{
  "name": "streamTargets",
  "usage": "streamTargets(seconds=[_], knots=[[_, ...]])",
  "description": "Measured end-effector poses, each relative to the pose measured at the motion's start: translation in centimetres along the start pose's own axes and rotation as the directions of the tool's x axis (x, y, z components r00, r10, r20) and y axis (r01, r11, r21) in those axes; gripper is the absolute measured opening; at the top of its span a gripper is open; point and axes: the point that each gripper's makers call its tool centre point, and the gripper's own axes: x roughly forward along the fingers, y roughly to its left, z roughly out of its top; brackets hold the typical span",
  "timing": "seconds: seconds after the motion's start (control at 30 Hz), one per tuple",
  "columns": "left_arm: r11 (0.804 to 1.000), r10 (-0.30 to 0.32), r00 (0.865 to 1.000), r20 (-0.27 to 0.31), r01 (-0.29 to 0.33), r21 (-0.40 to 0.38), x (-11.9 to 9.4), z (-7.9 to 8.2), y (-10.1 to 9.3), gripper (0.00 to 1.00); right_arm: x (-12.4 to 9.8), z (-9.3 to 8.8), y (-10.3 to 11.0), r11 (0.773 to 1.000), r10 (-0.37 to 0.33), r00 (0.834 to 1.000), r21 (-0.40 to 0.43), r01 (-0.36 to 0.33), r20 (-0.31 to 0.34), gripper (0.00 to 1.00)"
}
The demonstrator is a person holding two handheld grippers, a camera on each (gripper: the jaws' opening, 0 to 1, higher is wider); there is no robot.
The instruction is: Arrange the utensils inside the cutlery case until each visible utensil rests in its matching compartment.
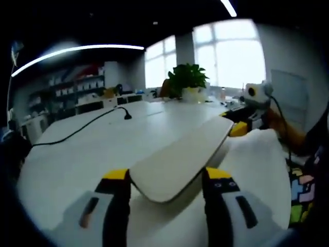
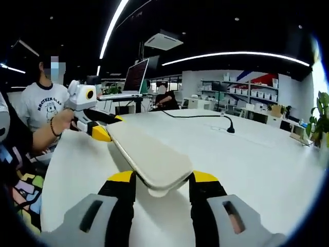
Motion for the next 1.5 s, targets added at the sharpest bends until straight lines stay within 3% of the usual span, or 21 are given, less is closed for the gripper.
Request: streamTargets(seconds=[0.17, 0.4, 1.0, 1.17, 1.27, 1.4, 1.5], knots=[[1.0, 0.003, 1.0, -0.024, -0.003, 0.001, 1.2, 0.0, 0.5, 0.59, 0.6, -0.5, -0.9, 1.0, 0.007, 1.0, 0.018, -0.006, -0.014, 0.42], [1.0, 0.004, 0.998, -0.059, -0.006, -0.027, 2.3, -1.3, 0.6, 0.59, 1.1, -1.6, -1.4, 1.0, 0.005, 0.998, 0.025, -0.003, -0.063, 0.43], [0.999, -0.008, 0.997, -0.075, 0.004, -0.05, 2.8, -1.9, 1.0, 0.61, 1.3, -2.8, -0.8, 0.999, 0.005, 0.995, 0.045, 0.0, -0.102, 0.43], [0.999, -0.008, 0.997, -0.074, 0.005, -0.041, 2.6, -1.8, 1.1, 0.67, 0.8, -2.7, -0.8, 0.999, -0.012, 0.994, 0.041, 0.016, -0.105, 0.44], [1.0, 0.016, 0.996, -0.083, -0.018, -0.021, 2.1, -2.0, 1.5, 0.68, 0.3, -2.7, -0.7, 0.999, -0.023, 0.994, 0.041, 0.027, -0.105, 0.45], [0.997, 0.055, 0.994, -0.095, -0.06, -0.05, 0.7, -2.4, 2.0, 0.68, -0.8, -2.4, -0.8, 0.998, -0.045, 0.994, 0.032, 0.048, -0.095, 0.46], [0.996, 0.064, 0.997, -0.045, -0.066, -0.053, -0.2, -1.6, 2.0, 0.71, -1.5, -1.7, -1.6, 0.994, -0.083, 0.994, 0.066, 0.087, -0.071, 0.5]])
